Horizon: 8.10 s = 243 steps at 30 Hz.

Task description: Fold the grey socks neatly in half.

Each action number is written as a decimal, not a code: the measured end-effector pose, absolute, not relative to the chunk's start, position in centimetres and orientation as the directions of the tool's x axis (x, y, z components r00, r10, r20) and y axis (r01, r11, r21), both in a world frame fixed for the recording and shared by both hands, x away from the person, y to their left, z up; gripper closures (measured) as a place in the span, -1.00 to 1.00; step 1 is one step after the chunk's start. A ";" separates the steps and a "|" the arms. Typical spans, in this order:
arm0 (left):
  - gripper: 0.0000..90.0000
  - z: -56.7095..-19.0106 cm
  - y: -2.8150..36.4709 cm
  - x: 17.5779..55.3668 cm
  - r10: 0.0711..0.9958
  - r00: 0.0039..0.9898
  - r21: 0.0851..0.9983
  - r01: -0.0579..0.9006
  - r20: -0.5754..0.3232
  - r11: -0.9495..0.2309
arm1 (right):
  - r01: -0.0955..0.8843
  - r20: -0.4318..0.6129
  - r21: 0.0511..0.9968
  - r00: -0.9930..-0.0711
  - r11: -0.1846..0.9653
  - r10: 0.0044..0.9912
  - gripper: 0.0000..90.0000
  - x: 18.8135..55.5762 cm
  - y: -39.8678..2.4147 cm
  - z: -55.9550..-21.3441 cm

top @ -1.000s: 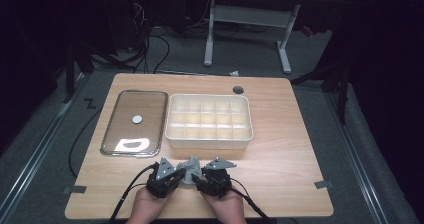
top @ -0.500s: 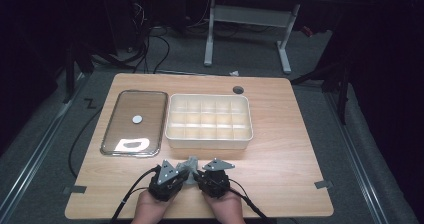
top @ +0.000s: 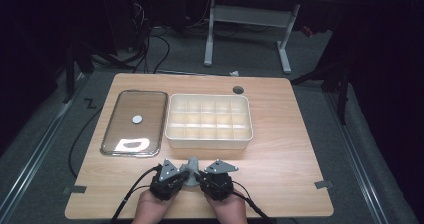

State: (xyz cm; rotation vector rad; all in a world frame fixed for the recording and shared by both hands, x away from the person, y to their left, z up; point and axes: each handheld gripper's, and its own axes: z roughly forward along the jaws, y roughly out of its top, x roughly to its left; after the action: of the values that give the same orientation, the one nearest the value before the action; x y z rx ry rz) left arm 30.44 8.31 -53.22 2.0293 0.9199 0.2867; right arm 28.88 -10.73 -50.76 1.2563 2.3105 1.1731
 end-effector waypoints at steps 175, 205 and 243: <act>1.00 -51.1 12.0 30.3 0.695 0.709 0.840 0.444 -0.117 -0.311 | 0.510 0.024 0.763 -0.637 0.398 0.770 1.00 28.8 -8.0 -52.1; 1.00 -52.5 9.0 32.4 0.690 0.709 0.827 0.470 -0.145 -0.309 | 0.502 0.070 0.784 -0.655 0.365 0.752 1.00 29.0 -8.5 -52.5; 1.00 -53.2 9.6 32.4 0.672 0.724 0.847 0.448 -0.157 -0.285 | 0.611 0.194 0.740 -0.596 0.283 0.779 0.29 29.3 -9.8 -51.1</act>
State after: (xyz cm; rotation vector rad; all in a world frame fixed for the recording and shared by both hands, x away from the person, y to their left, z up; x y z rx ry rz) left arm 32.39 9.55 -53.23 1.9328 0.8602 0.2829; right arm 29.26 -9.78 -51.12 1.2911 2.3432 1.2068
